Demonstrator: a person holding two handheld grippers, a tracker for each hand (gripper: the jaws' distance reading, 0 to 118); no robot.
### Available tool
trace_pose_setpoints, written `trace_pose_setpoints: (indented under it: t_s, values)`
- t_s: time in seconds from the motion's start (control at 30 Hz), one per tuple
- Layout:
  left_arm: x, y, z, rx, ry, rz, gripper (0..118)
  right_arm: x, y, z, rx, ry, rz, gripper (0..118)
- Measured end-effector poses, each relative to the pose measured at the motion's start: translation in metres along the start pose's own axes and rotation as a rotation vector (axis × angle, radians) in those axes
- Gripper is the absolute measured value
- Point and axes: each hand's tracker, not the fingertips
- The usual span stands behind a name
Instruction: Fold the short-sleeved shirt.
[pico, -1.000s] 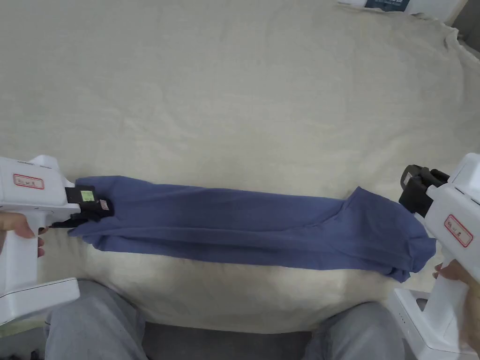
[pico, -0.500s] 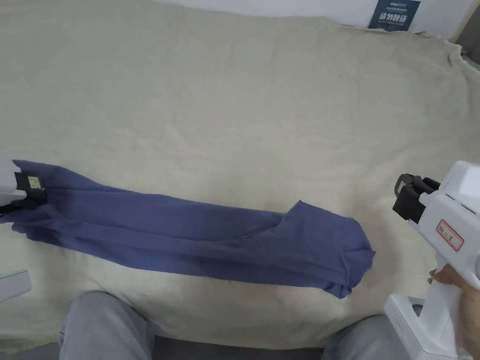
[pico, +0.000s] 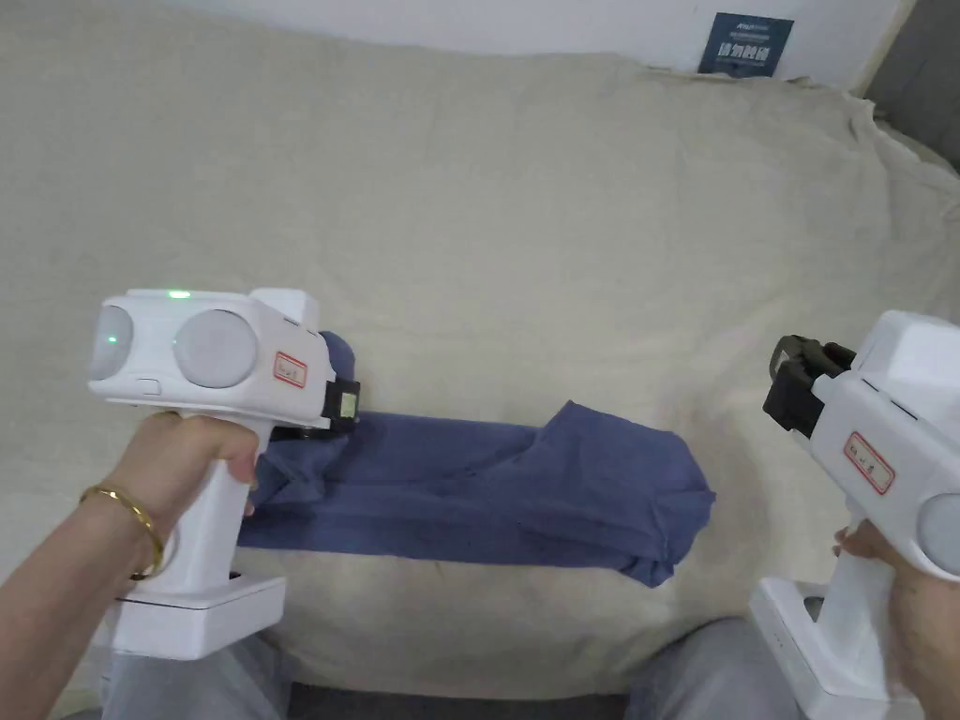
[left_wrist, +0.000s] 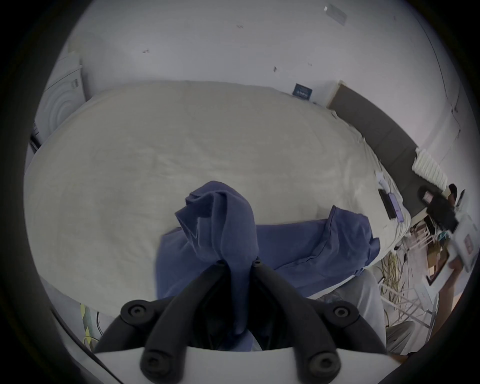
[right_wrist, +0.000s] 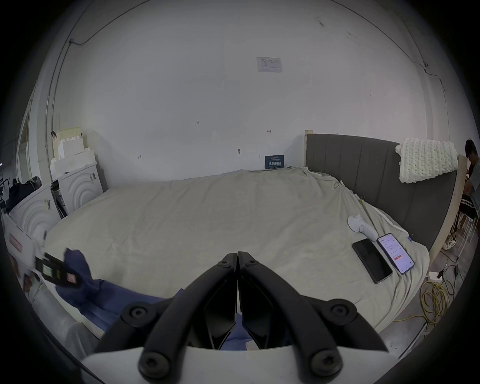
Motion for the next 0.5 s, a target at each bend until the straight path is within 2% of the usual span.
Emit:
trace_pose_setpoints:
  t_s: [0.17,0.23,0.3,0.37,0.4,0.43,0.5]
  values:
    - [0.032,-0.003,-0.058,-0.107,-0.005,-0.028,4,0.004,-0.001,0.008,0.007,-0.018,0.000,0]
    - [0.041,-0.008,-0.071,-0.143,0.032,-0.057,11,0.006,-0.002,0.010,0.008,-0.027,0.001,0]
    - [0.040,-0.013,-0.078,-0.147,0.012,-0.048,47,0.010,-0.003,0.009,0.003,-0.034,-0.004,0]
    - [0.036,-0.015,-0.075,-0.151,-0.083,0.013,95,0.012,-0.004,0.009,0.000,-0.038,-0.006,0]
    - [0.031,-0.015,-0.070,-0.140,-0.138,0.037,106,0.011,-0.004,0.010,0.000,-0.047,-0.007,0]
    - [0.026,-0.014,-0.065,-0.124,-0.182,0.053,111,0.010,-0.005,0.010,0.001,-0.051,-0.007,0]
    - [0.013,-0.007,-0.055,-0.081,-0.209,0.111,112,0.010,-0.006,0.010,-0.003,-0.040,-0.012,0]
